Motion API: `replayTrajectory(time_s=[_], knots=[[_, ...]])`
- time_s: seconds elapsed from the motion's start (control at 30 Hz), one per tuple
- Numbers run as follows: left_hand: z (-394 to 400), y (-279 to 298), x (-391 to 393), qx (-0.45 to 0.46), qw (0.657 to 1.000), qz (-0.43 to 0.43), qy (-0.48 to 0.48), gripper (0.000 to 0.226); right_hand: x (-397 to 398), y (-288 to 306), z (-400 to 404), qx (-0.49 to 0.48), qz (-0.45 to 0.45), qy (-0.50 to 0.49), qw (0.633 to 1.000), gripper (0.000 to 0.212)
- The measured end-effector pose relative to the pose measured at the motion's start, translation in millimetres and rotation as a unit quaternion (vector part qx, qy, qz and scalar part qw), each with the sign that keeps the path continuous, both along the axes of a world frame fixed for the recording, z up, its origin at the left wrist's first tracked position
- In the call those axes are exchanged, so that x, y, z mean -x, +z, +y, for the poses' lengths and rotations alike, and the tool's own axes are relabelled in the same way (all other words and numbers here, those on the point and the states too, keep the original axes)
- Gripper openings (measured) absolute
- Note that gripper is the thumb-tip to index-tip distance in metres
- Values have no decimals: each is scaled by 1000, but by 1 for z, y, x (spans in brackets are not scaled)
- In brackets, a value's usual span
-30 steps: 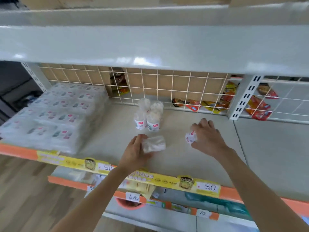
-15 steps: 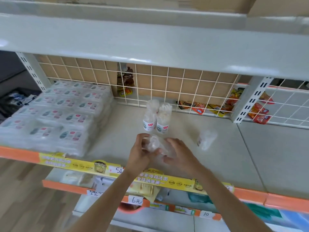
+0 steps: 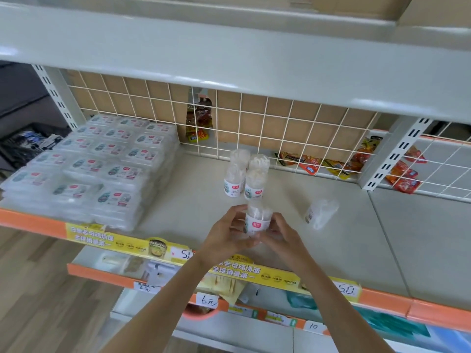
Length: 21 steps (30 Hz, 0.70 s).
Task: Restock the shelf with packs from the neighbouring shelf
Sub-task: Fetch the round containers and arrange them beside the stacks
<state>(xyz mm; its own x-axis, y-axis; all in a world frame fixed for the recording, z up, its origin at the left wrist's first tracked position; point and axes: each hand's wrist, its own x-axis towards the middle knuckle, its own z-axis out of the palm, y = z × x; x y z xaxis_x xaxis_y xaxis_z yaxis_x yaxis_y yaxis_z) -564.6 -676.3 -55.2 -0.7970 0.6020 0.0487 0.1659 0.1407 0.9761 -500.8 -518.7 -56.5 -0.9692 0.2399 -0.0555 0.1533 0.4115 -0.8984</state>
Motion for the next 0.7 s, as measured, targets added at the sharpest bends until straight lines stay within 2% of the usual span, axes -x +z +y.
replayTrajectory(time_s=[0.13,0.27,0.37,0.5,0.63,0.7], knots=[[1,-2,1,9,1000,12,18,68,0,-3,-1,5,-8,5,1000,38],[3,-5,1,23,994,60,91,71,3,0,-3,-2,35,-6,999,56],[4,-8,0,44,992,81,90,76,9,7,-3,-70,76,-25,994,62],[0,-5,8,108,984,116,83,70,26,28,-13,-207,74,50,974,61],[-27,-12,26,240,943,191,127,48,49,37,-35,-354,88,88,927,57],[-44,-16,30,284,919,245,120,32,62,34,-42,-388,99,84,913,60]])
